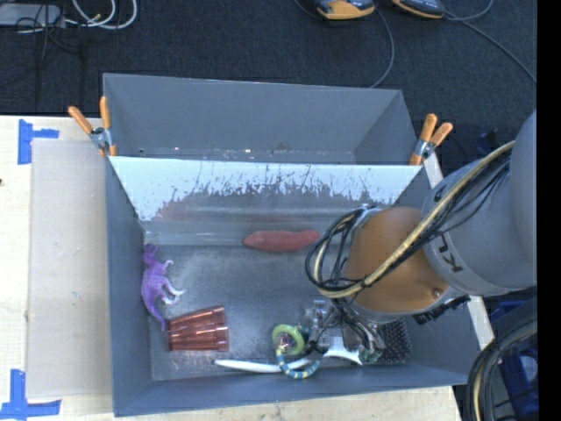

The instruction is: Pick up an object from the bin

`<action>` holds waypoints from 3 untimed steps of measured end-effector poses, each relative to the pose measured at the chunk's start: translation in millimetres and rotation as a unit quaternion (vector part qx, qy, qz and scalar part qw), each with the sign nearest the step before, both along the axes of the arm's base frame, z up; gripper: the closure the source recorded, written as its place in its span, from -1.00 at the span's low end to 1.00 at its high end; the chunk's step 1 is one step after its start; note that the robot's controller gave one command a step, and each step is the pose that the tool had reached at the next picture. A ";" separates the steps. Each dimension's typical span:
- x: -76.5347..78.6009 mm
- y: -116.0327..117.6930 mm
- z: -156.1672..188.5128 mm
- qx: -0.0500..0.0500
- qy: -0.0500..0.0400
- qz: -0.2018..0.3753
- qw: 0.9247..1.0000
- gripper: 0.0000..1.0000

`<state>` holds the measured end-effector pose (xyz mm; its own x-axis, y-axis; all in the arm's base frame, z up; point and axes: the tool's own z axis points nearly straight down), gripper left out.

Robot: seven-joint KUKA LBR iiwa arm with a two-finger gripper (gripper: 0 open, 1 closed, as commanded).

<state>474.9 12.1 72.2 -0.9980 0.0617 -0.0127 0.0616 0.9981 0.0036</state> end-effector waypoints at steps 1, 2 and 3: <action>0.0 -0.1 0.0 0.000 0.000 -0.001 1.000 1.00; 0.0 -0.1 0.0 0.000 0.000 -0.001 1.000 1.00; 0.0 -0.2 0.0 0.000 0.000 -0.002 1.000 1.00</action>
Offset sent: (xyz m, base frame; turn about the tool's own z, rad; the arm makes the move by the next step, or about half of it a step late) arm 0.0000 0.0000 0.0000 0.0000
